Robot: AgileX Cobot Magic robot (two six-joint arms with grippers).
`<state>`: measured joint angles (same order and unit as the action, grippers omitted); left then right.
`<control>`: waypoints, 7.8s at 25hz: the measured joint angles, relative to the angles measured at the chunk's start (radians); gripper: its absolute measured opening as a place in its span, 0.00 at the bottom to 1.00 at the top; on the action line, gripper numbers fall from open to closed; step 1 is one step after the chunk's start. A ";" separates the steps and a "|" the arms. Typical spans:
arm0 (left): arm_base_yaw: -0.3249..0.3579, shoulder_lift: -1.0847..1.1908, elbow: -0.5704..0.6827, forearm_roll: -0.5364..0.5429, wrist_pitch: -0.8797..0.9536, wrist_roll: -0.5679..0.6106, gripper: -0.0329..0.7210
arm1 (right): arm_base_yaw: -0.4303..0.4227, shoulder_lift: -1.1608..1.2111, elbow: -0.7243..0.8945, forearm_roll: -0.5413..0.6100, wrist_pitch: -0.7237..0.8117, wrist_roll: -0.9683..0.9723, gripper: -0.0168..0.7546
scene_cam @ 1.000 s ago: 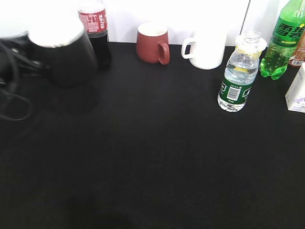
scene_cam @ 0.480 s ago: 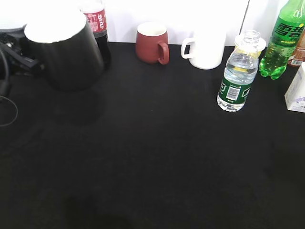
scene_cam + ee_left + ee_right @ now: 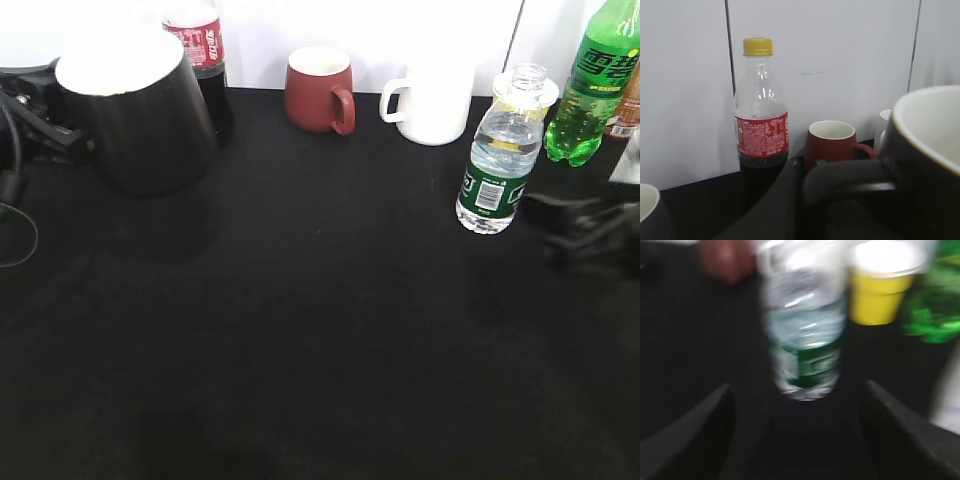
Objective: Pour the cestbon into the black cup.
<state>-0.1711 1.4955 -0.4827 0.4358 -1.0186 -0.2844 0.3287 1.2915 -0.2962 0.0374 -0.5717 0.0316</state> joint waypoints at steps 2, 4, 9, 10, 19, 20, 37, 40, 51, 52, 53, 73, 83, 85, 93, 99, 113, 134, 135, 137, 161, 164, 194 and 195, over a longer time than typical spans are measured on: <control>0.000 0.000 0.000 0.000 0.000 0.000 0.09 | 0.000 0.096 0.001 0.002 -0.127 0.021 0.82; 0.000 0.000 0.000 0.000 0.000 0.000 0.09 | 0.000 0.199 0.001 0.002 -0.247 0.025 0.88; 0.000 0.000 0.000 0.000 0.000 -0.001 0.09 | 0.000 0.389 -0.048 0.022 -0.426 0.025 0.88; 0.000 0.000 0.000 0.000 0.000 -0.001 0.09 | 0.000 0.411 -0.074 0.034 -0.426 0.025 0.88; 0.000 0.000 0.000 0.000 0.000 -0.001 0.09 | 0.000 0.593 -0.284 0.046 -0.414 0.025 0.88; 0.000 0.000 0.000 0.000 0.000 -0.001 0.09 | 0.000 0.612 -0.304 0.046 -0.411 0.025 0.86; -0.315 0.001 -0.024 0.103 0.093 -0.036 0.09 | -0.001 0.088 -0.267 -0.440 -0.051 -0.108 0.65; -0.447 0.013 -0.139 0.090 0.202 -0.036 0.09 | -0.001 -0.113 -0.267 -0.488 -0.029 -0.257 0.65; -0.593 0.092 -0.242 -0.001 0.241 -0.038 0.09 | -0.001 -0.154 -0.267 -0.498 -0.016 -0.893 0.65; -0.593 0.092 -0.242 -0.001 0.241 -0.038 0.09 | -0.001 -0.154 -0.267 -0.501 -0.016 -0.923 0.65; -0.593 0.092 -0.242 -0.001 0.241 -0.038 0.09 | -0.001 -0.154 -0.267 -0.505 -0.016 -0.959 0.65; -0.598 0.092 -0.242 0.104 0.265 -0.106 0.09 | -0.001 -0.157 -0.267 -0.519 -0.062 -1.344 0.65; -0.592 0.092 -0.242 0.112 0.289 -0.135 0.09 | -0.001 -0.145 -0.267 -0.519 -0.099 -0.850 0.65; -0.577 0.092 -0.242 0.092 0.269 -0.097 0.09 | -0.001 -0.114 -0.267 -0.518 -0.112 -0.557 0.65; -0.277 0.050 -0.204 0.074 0.255 -0.050 0.09 | -0.001 -0.096 -0.267 -0.500 -0.115 0.031 0.65; -0.033 0.090 -0.157 0.051 0.200 0.022 0.09 | -0.001 -0.095 -0.267 -0.494 -0.115 0.076 0.65; 0.037 0.545 -0.213 -0.287 -0.132 0.231 0.09 | -0.001 -0.092 -0.267 -0.493 -0.115 0.078 0.65; -0.149 -0.280 0.191 -0.105 0.142 0.123 0.44 | -0.001 0.376 -0.269 -0.194 -0.350 0.066 0.65; -0.149 -0.328 0.191 -0.105 0.176 0.123 0.44 | -0.001 0.468 -0.269 -0.183 -0.461 0.035 0.65; -0.149 -0.401 0.192 -0.100 0.236 0.122 0.44 | -0.001 0.626 -0.270 -0.133 -0.589 0.005 0.65; -0.150 -0.723 -0.349 -0.446 1.832 -0.002 0.44 | -0.001 -0.322 -0.474 0.071 1.166 0.010 0.79; -0.150 -1.015 -0.348 -0.436 1.967 0.104 0.44 | -0.001 -0.580 -0.474 0.080 1.332 -0.003 0.79; 0.159 -1.503 -0.034 -0.436 2.084 0.215 0.44 | -0.318 -1.300 -0.208 -0.109 1.614 0.048 0.69; 0.159 -1.503 -0.034 -0.436 2.084 0.215 0.44 | -0.322 -1.300 -0.208 -0.109 1.614 0.048 0.69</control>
<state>-0.0119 -0.0070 -0.5169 0.0000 1.0651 -0.0695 0.0063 -0.0088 -0.5041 -0.0713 1.0422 0.0801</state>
